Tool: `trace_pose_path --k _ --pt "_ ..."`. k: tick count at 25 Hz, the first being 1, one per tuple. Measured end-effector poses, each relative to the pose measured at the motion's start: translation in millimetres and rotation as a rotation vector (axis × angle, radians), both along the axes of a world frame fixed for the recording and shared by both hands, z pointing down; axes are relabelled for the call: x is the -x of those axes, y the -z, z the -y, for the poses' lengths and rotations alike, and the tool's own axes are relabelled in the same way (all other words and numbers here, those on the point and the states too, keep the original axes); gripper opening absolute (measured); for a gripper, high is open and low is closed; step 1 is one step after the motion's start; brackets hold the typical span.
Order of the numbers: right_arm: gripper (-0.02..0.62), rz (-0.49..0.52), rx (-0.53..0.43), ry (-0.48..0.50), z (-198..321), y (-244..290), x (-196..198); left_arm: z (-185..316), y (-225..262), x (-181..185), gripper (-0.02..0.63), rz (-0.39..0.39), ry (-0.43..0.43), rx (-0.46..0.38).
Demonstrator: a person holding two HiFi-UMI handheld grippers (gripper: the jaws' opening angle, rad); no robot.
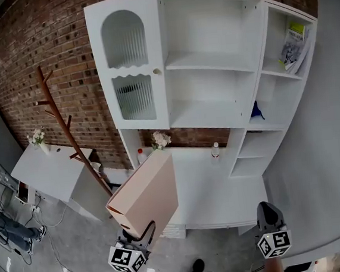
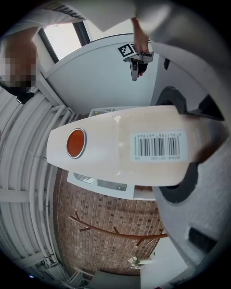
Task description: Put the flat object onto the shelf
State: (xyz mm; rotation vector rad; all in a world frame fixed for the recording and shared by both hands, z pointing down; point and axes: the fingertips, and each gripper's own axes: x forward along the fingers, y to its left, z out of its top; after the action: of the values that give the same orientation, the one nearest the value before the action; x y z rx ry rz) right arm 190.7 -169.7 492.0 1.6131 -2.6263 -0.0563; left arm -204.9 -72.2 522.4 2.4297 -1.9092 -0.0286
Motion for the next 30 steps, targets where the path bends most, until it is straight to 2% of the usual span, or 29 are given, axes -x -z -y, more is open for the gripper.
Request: trace_pose_path --k 4,11,22,25,30 --pt "0.035 0.006 0.0 0.019 30.8 -0.2 -11.9 22.4 0.8 -11.5 0.276 -0.008 0.027 -0.002" --pt "0.035 0.029 0.017 0.056 75.5 -4.7 -26.2 53.9 9.2 -32.4 0.276 0.023 0.067 -0.012" --pt "0.035 0.051 0.047 0.066 105.8 -15.1 -34.5 90.2 23.1 -42.2 0.276 0.061 0.077 -0.016" --pt "0.035 0.054 0.051 0.064 109.0 -15.4 -30.4 102.1 30.6 -43.5 0.276 0.113 0.066 -0.026" --pt "0.035 0.043 0.031 0.044 111.7 -11.9 -20.8 125.5 46.8 -47.4 0.275 0.253 0.028 -0.028"
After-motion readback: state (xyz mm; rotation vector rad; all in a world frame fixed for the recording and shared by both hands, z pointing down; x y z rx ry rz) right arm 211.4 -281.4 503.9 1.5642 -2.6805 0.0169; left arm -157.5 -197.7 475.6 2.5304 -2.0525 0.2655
